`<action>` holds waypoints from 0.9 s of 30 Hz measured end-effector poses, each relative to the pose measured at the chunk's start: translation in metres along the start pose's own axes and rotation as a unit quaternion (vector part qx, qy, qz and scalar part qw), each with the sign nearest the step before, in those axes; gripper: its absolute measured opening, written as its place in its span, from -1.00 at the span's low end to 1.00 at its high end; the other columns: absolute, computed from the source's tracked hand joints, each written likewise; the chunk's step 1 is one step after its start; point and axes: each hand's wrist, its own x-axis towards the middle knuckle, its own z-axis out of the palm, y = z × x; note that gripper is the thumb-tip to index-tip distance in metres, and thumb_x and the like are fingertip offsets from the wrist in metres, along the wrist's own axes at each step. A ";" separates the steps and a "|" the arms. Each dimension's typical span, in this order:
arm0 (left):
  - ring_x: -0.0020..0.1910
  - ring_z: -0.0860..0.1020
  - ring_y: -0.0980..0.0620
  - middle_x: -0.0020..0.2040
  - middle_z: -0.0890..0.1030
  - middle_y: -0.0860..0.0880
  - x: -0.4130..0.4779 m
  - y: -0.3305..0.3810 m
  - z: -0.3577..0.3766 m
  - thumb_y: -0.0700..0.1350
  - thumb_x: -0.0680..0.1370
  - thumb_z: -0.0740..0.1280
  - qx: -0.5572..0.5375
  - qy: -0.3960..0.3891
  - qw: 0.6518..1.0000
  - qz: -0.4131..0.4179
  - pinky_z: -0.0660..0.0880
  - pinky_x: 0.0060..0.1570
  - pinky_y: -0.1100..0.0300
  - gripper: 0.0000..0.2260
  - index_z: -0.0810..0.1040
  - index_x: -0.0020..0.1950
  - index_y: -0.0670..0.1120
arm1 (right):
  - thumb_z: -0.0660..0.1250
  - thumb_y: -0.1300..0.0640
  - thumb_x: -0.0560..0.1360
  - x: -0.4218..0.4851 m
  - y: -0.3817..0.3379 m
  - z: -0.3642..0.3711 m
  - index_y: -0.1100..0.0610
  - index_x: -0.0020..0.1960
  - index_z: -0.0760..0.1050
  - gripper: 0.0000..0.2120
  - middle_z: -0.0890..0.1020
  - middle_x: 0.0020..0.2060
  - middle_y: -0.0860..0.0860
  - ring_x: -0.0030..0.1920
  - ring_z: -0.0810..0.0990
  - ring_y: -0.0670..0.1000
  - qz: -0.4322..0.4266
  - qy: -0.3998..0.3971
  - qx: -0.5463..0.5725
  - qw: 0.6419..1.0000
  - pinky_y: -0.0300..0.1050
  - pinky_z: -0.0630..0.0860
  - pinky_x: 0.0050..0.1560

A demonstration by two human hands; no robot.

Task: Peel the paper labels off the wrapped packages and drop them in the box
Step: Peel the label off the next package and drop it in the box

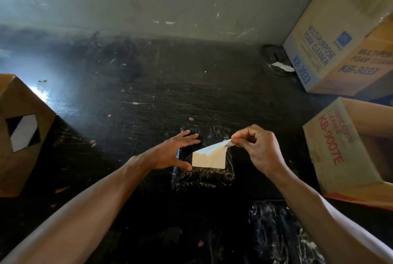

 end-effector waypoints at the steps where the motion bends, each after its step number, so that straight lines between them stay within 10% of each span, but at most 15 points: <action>1: 0.45 -0.19 0.37 0.40 -0.06 0.50 -0.001 0.001 0.000 0.08 0.44 0.50 -0.001 0.000 1.000 -0.001 -0.05 0.48 -0.07 -0.21 0.16 0.57 0.18 | 0.52 0.29 0.43 -0.002 0.000 -0.001 0.06 -0.10 0.68 -0.84 0.69 -0.12 -0.06 -0.06 0.68 -0.11 -0.002 0.003 0.003 1.000 -0.26 0.62 0.00; 27: 0.46 -0.22 0.36 0.47 -0.03 0.42 -0.001 -0.006 0.006 0.09 0.45 0.49 -0.015 0.004 1.000 0.009 -0.07 0.47 -0.10 -0.22 0.15 0.57 0.19 | 0.50 0.30 0.40 -0.017 -0.001 -0.018 0.04 -0.13 0.67 -0.83 0.71 -0.16 -0.01 -0.09 0.72 -0.07 0.002 0.008 0.033 0.999 -0.12 0.67 0.01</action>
